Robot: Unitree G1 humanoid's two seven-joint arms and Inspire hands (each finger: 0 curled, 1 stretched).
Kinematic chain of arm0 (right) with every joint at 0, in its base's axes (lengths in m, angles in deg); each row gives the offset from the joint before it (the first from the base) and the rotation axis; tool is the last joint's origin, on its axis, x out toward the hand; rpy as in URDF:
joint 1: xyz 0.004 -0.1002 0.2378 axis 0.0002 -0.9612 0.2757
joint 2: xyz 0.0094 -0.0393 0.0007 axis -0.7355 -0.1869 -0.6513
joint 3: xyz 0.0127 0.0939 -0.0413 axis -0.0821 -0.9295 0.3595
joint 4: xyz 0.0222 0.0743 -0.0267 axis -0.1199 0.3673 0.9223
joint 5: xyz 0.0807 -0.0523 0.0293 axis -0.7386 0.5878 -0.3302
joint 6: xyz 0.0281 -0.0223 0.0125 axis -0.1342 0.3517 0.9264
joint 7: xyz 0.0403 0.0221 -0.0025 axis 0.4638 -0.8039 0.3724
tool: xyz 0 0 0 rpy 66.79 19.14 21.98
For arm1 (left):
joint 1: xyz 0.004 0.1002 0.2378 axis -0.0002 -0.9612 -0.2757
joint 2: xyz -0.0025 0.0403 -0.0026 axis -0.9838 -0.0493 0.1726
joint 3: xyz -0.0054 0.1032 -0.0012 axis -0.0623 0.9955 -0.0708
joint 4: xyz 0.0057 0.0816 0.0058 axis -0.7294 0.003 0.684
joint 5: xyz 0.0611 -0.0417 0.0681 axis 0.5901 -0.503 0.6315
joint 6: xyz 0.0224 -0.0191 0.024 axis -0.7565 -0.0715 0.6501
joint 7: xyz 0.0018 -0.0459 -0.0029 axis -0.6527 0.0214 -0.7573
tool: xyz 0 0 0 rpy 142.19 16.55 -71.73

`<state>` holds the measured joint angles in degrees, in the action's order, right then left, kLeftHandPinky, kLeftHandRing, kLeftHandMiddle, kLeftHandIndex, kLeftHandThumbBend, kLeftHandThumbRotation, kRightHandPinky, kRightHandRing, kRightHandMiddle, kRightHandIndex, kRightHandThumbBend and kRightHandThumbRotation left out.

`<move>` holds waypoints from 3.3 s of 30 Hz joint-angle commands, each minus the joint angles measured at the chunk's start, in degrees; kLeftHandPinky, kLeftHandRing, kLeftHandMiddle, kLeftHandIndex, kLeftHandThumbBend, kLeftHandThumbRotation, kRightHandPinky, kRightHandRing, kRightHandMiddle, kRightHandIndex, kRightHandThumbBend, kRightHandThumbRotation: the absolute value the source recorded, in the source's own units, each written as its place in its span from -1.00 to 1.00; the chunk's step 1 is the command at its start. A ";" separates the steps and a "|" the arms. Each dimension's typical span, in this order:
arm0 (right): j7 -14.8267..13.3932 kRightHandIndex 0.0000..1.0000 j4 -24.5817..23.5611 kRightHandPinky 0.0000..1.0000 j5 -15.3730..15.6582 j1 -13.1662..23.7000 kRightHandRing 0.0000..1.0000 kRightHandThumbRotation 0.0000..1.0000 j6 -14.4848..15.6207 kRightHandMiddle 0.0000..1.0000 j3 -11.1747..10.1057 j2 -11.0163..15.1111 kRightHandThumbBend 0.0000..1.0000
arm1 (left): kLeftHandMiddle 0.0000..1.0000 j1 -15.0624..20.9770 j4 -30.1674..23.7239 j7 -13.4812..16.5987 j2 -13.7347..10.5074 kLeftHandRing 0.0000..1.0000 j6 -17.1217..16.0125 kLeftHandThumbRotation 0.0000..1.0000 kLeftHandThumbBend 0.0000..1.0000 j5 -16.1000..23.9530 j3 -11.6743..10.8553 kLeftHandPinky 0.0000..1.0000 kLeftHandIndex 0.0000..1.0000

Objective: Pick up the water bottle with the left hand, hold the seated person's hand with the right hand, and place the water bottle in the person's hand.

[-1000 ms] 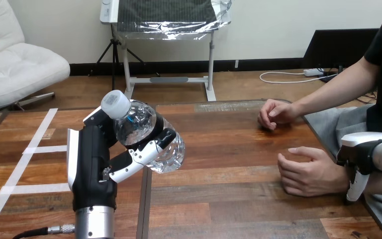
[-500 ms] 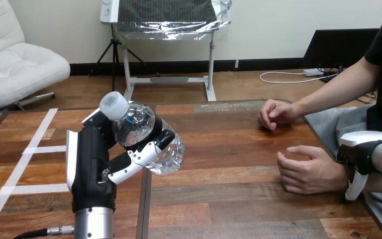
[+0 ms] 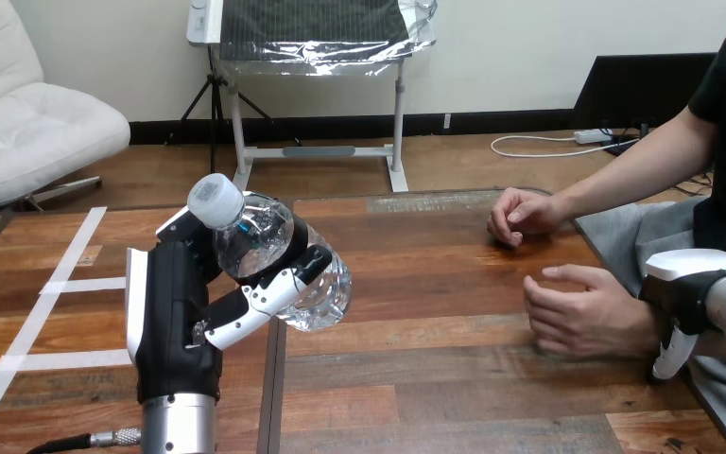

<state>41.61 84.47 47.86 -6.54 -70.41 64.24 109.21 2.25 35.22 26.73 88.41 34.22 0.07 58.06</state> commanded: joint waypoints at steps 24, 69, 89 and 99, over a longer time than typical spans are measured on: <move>-1.75 0.14 -0.13 0.01 -3.24 -5.56 0.25 -1.00 -0.10 0.38 0.45 -4.96 0.28 | -0.13 3.68 -2.76 -0.05 0.08 -0.17 -1.16 -1.00 0.22 -0.27 -0.24 -0.13 0.00; -8.41 -0.11 -2.85 -0.36 -10.14 -5.44 -0.14 -1.00 -2.74 0.04 -5.57 -2.91 0.33 | -0.15 5.89 -1.85 -0.30 0.38 -0.18 0.16 -1.00 0.24 0.08 0.27 -0.17 0.00; -10.73 -0.22 -8.88 -0.60 -11.79 -7.19 -0.43 -1.00 -4.14 -0.24 -8.76 -1.02 0.39 | -0.16 8.27 -1.50 -0.49 0.86 -0.19 2.45 -1.00 0.24 1.38 1.34 -0.18 -0.02; -10.62 -0.13 -12.53 -0.57 -11.62 -8.02 -0.39 -1.00 -3.87 -0.18 -10.10 -0.23 0.38 | -0.17 10.50 -0.76 -0.04 1.19 -0.20 3.41 -1.00 0.26 3.29 2.30 -0.21 -0.03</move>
<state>31.34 76.17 37.12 -15.61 -73.67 55.35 109.49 6.96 35.50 26.31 88.48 37.86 2.45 58.93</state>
